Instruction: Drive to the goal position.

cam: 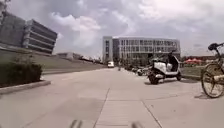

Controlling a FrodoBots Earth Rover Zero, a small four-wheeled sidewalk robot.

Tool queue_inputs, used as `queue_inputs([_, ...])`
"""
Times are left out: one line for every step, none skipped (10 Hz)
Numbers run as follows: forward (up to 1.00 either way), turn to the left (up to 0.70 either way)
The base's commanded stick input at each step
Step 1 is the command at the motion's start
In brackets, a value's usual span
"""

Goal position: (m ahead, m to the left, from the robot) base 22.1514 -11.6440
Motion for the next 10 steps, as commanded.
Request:
queue_inputs([0.84,-0.01])
queue_inputs([0.84,0.00])
queue_inputs([0.84,0.00])
queue_inputs([0.84,0.00])
queue_inputs([0.84,0.00])
queue_inputs([0.84,0.00])
queue_inputs([0.84,0.00])
queue_inputs([0.84,0.00])
queue_inputs([0.84,0.00])
queue_inputs([0.84,0.00])
